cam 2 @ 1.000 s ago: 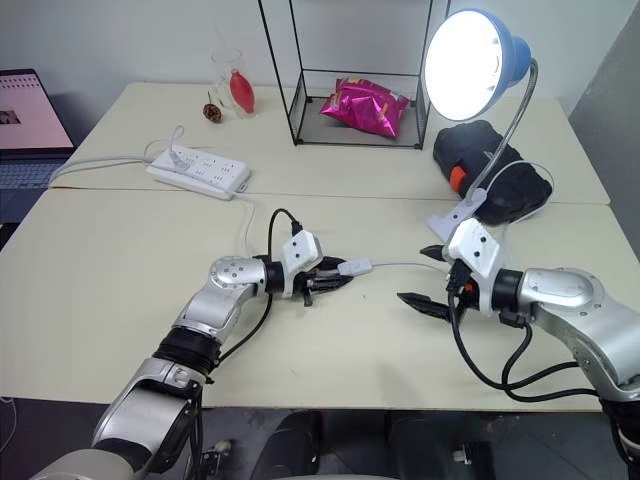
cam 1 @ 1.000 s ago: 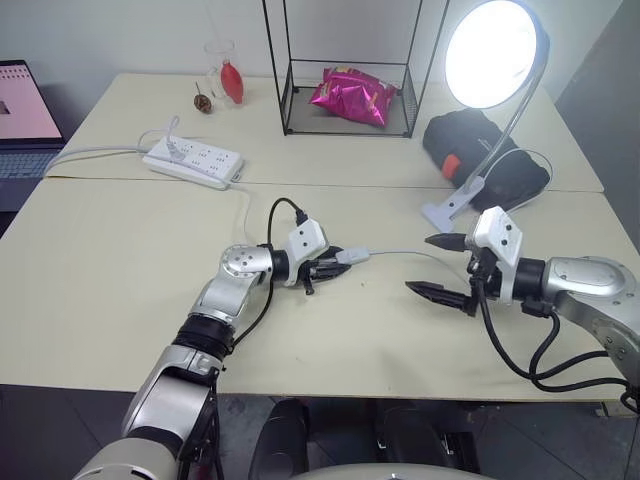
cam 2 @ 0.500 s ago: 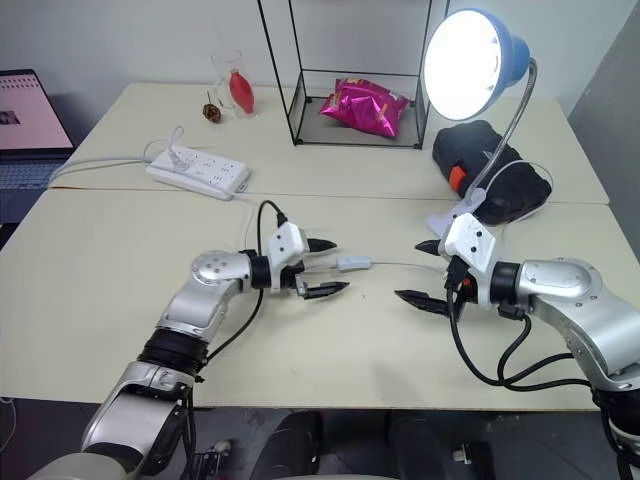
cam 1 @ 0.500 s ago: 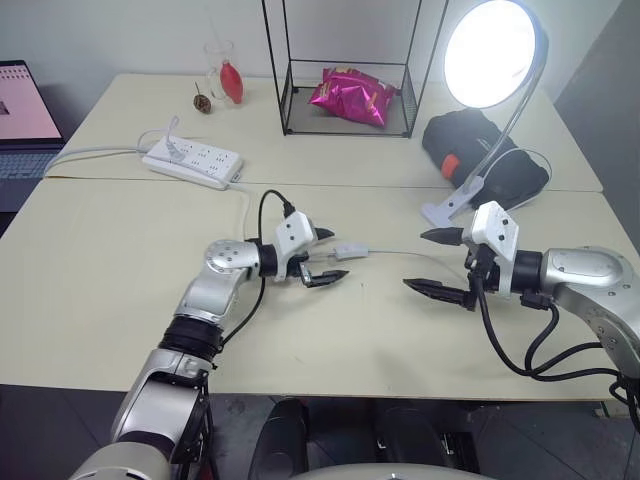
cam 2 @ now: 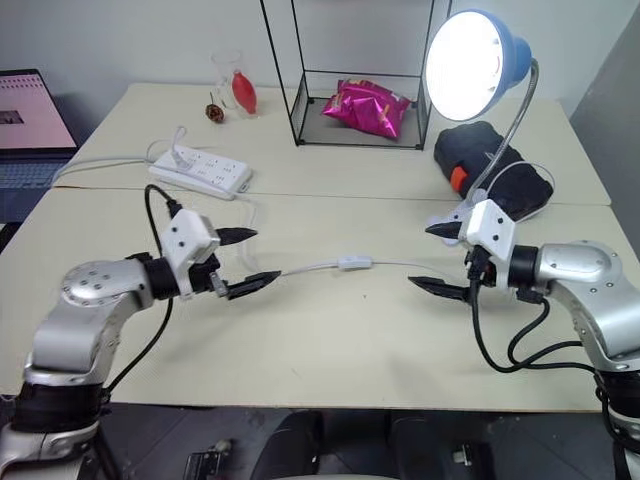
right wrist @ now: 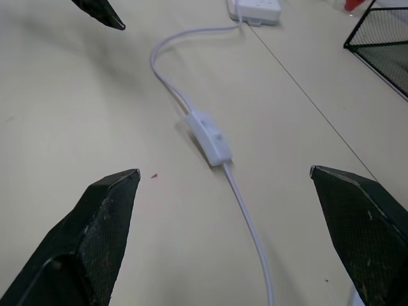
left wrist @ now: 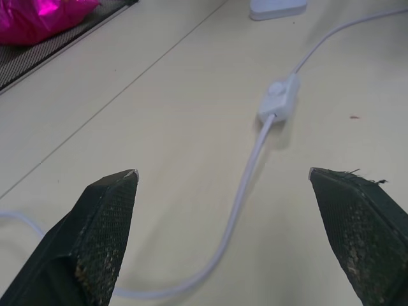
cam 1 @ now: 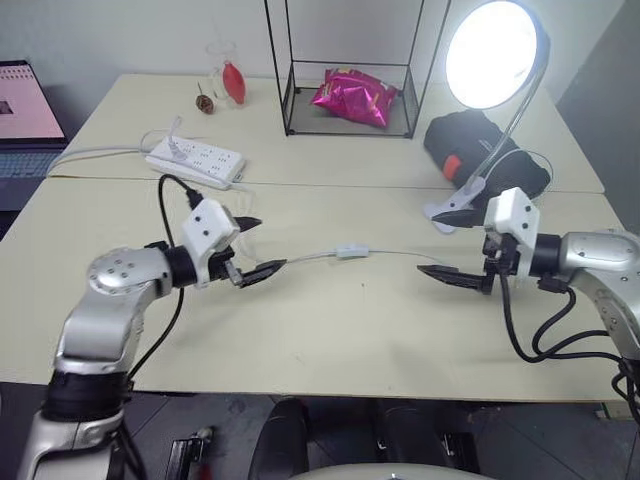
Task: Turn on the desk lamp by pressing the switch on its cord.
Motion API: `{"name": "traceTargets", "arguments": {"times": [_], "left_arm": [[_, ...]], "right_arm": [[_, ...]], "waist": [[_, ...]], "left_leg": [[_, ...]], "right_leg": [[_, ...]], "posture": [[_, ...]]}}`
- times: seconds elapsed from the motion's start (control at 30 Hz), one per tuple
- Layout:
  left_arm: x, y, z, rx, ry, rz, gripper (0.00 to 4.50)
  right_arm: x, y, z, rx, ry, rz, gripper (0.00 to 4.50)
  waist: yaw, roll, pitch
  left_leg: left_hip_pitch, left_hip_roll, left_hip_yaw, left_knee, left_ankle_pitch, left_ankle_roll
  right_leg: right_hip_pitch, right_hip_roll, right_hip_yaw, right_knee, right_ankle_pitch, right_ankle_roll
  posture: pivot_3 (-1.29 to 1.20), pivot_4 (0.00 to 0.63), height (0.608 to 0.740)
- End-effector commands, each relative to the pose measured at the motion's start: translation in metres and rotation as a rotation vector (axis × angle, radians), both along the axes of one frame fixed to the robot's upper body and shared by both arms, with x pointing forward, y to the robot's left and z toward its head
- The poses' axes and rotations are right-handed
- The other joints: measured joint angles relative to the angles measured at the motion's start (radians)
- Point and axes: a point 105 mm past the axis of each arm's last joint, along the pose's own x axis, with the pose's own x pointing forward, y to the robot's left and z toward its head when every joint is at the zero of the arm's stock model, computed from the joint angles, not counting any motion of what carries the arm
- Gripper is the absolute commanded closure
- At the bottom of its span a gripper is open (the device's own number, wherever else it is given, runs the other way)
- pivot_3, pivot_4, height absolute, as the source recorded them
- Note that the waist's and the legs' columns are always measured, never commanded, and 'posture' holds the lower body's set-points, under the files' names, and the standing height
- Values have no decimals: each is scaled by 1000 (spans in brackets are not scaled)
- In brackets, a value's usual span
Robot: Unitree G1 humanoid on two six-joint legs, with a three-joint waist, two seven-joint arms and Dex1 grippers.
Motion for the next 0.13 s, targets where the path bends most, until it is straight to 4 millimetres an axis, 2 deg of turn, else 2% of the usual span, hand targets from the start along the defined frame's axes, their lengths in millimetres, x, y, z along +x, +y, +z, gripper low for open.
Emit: {"name": "traceTargets", "arguments": {"times": [0.03,0.13], "left_arm": [[-11,7,13,9,-28,15,25],[-16,14,9,29,-11,26,25]], "right_arm": [[-1,-7,13,0,-52,25,0],[2,-10,9,-32,-58,31,0]], "waist": [[0,0,0],[0,0,0]], "left_leg": [[0,0,0,1,0,0],[0,0,1,2,0,0]], "right_leg": [[0,0,0,0,0,0],[0,0,0,0,0,0]], "posture": [[0,150,740],[0,150,740]]}}
